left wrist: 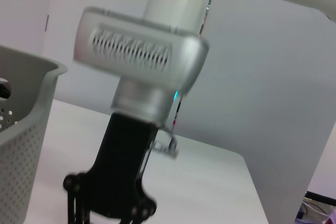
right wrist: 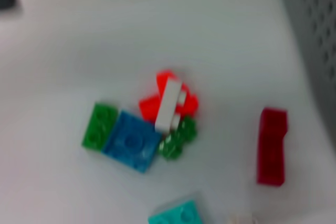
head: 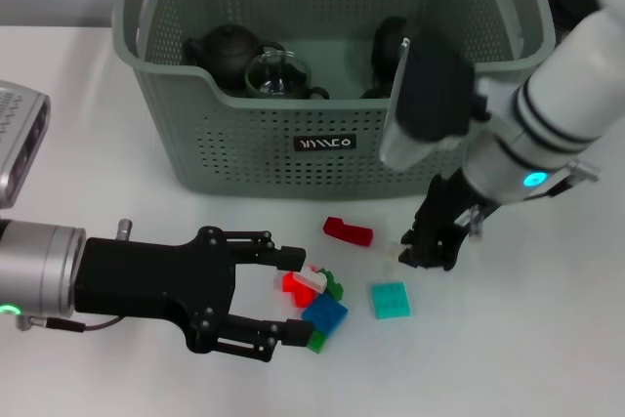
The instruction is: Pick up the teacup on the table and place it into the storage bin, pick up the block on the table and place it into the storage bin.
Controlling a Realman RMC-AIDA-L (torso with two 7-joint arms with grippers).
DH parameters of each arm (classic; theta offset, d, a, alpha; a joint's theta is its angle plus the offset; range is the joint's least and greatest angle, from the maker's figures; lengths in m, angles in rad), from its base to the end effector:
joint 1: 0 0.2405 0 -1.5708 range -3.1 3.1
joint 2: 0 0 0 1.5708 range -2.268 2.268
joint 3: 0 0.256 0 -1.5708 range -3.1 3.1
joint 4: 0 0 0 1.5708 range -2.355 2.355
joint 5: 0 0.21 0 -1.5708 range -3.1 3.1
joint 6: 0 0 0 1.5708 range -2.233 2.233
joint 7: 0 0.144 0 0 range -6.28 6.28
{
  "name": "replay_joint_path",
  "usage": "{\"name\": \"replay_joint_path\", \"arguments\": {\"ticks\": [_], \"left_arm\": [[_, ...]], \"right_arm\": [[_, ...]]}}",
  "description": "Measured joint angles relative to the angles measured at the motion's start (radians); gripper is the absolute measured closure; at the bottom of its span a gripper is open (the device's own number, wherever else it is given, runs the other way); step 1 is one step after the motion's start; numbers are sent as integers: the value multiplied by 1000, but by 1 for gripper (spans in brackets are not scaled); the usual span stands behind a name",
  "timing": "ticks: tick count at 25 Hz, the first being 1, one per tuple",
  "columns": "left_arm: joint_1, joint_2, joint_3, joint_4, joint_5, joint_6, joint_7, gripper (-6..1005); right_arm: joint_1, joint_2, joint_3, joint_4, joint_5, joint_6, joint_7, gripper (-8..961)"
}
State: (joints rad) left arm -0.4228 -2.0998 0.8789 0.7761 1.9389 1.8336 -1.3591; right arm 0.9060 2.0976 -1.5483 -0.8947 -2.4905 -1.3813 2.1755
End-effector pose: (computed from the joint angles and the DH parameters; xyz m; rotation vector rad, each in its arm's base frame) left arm -0.2443 0.2726 -0.0079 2.9694 0.4431 0.8059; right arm 0.1450 0.3738 -0.0788 -2.9437 0.2843 -0.7086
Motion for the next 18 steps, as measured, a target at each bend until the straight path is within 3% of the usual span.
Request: {"name": "replay_joint_path", "arguments": {"ticks": [6,12,14,18], "left_arm": [[1,2,0,0,0,3,0,185],[2,1,-1,1,1,4,4,185],[2,1,-1,4,1,4,4,185],[0,1,-2,5,2,4,5,185]], "right_arm": [[-13,-3,148,-219,3,-231,-10,781],[5,-6,366,-438,128,-445,-31,780],[17,-8,463,-490,163,-450,-34,780],[24,-13,580,-503,191,-317,-20,762]]}}
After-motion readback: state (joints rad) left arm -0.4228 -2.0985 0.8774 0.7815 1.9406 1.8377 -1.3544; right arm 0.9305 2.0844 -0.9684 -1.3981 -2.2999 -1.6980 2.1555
